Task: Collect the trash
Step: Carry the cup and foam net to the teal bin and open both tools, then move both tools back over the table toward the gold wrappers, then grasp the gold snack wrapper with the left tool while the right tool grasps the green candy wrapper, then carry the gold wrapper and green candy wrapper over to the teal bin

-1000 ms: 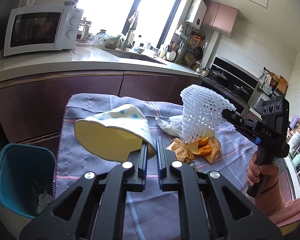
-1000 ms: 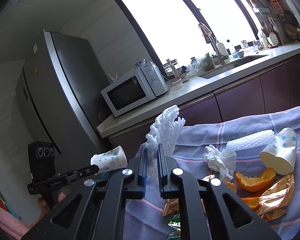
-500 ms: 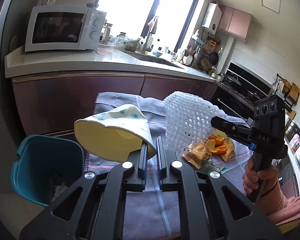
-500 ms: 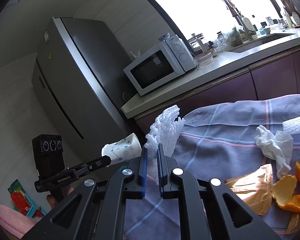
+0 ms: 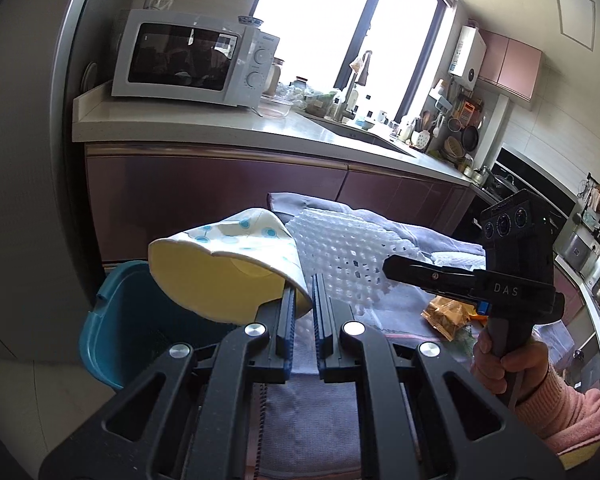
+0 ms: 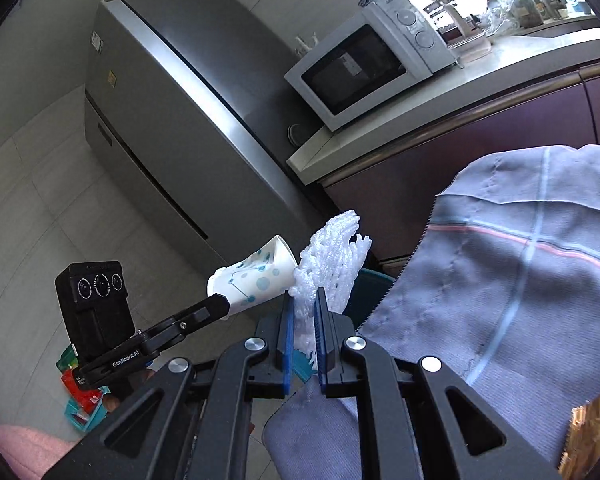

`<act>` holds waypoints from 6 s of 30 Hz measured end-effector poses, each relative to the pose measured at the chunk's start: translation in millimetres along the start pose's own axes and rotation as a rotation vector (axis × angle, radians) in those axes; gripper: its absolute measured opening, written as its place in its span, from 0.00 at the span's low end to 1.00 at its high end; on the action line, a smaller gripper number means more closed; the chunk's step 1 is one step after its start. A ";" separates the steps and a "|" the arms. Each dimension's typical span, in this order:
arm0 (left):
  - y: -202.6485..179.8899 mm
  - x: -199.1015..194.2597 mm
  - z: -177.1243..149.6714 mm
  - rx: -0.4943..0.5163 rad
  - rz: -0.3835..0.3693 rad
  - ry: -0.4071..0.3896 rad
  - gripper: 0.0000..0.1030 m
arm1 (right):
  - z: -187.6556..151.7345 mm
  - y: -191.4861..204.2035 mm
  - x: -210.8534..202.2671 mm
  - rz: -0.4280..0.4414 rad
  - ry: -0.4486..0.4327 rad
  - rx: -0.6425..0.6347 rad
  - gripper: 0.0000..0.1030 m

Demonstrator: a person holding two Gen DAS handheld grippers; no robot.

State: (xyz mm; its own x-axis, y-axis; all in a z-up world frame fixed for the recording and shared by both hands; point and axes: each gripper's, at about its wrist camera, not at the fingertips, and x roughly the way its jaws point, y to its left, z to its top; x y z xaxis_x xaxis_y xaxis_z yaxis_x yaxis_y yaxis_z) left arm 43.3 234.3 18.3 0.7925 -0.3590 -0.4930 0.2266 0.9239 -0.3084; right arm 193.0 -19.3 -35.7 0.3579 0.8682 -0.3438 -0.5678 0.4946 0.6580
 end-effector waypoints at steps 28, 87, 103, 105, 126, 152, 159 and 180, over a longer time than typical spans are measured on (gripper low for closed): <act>87.5 58.8 -26.7 -0.129 0.075 0.143 0.08 | -7.6 -19.3 147.2 -0.121 0.302 0.077 0.14; -178.6 186.4 -69.0 0.164 -0.335 0.346 0.46 | -119.2 -81.0 -197.3 -0.527 -0.129 0.135 0.46; -190.6 210.0 -76.6 0.134 -0.363 0.429 0.48 | -134.3 -85.0 -187.7 -0.467 -0.102 0.171 0.42; -191.3 212.4 -75.6 0.128 -0.369 0.438 0.49 | -135.4 -86.5 -189.1 -0.466 -0.099 0.173 0.32; -211.1 232.4 -61.9 0.191 -0.328 0.439 0.56 | -144.6 -97.2 -225.7 -0.502 -0.181 0.193 0.13; -236.8 221.3 -56.2 0.260 -0.320 0.382 0.48 | -145.2 -101.2 -233.6 -0.474 -0.209 0.207 0.08; -215.7 194.3 -49.6 0.254 -0.289 0.333 0.48 | -141.9 -95.1 -230.2 -0.460 -0.214 0.194 0.08; -154.0 110.9 -30.2 0.231 -0.170 0.188 0.48 | -108.5 -61.4 -187.2 -0.350 -0.195 0.094 0.08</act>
State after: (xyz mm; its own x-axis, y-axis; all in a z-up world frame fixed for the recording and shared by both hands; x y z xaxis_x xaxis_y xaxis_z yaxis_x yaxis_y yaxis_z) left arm 79.2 48.2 -13.5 0.6186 -0.5090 -0.5986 0.4858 0.8465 -0.2177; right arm 80.4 -207.8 -84.4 0.6561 0.6201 -0.4301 -0.3202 0.7448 0.5854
